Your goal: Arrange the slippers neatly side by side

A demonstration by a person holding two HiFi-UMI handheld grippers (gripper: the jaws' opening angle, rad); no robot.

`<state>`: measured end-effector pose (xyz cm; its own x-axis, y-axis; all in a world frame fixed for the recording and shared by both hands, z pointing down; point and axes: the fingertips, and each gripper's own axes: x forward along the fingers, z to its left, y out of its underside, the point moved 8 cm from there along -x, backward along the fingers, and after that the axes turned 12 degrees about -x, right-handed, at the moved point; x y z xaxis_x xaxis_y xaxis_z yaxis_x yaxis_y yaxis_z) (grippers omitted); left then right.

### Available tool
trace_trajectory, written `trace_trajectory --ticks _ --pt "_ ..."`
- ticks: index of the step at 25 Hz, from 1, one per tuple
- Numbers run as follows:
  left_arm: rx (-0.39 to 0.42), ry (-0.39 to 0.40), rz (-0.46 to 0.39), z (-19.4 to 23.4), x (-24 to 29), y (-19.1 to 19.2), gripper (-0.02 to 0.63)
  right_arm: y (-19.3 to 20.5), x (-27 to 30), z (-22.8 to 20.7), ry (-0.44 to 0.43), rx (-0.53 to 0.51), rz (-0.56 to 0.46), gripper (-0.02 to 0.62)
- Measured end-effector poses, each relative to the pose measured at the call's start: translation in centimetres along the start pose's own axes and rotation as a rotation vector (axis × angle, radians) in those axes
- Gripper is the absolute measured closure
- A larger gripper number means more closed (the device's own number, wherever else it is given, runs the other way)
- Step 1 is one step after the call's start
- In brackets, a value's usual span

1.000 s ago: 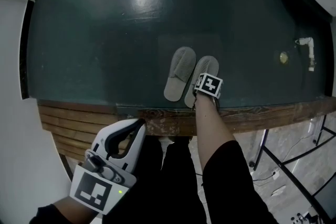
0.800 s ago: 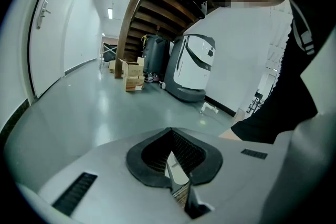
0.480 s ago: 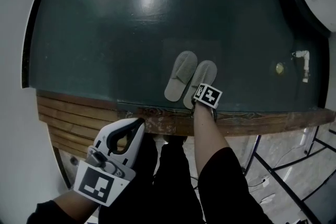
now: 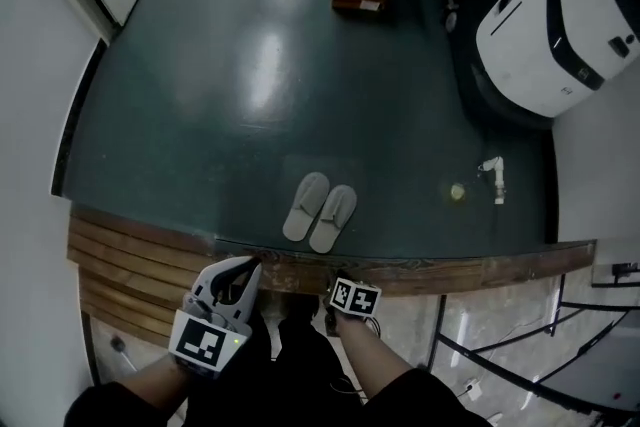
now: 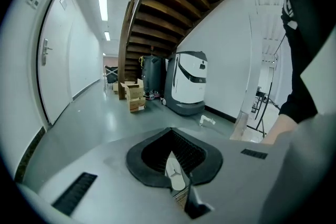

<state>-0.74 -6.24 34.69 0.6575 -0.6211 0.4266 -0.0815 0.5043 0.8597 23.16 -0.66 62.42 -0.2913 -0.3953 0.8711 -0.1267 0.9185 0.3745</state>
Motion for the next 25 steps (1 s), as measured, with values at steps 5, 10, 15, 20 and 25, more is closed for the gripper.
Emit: trace_trajectory --ticks 5,10,15,20,25 --pt "0.016 0.003 -0.058 -3.2 -6.3 -0.2 0.607 0.6 -9.4 4.4 -0.089 -0.068 -0.095 0.499" --pt "0.009 0.050 -0.083 -3.9 -13.5 1.9 0.607 1.5 -17.5 12.7 -0.050 -0.242 -0.305 0.499" --pt "0.077 0.115 -0.100 -3.7 -18.8 2.4 0.607 4.2 -22.9 19.9 0.033 -0.329 -0.516 0.500" --pt "0.097 0.156 -0.119 -4.8 -22.0 3.6 0.607 7.3 -27.8 23.5 0.040 -0.358 -0.606 0.500" --pt "0.152 0.197 -0.162 -8.5 -24.5 1.4 0.607 8.0 -34.1 25.1 0.061 -0.399 -0.761 0.539"
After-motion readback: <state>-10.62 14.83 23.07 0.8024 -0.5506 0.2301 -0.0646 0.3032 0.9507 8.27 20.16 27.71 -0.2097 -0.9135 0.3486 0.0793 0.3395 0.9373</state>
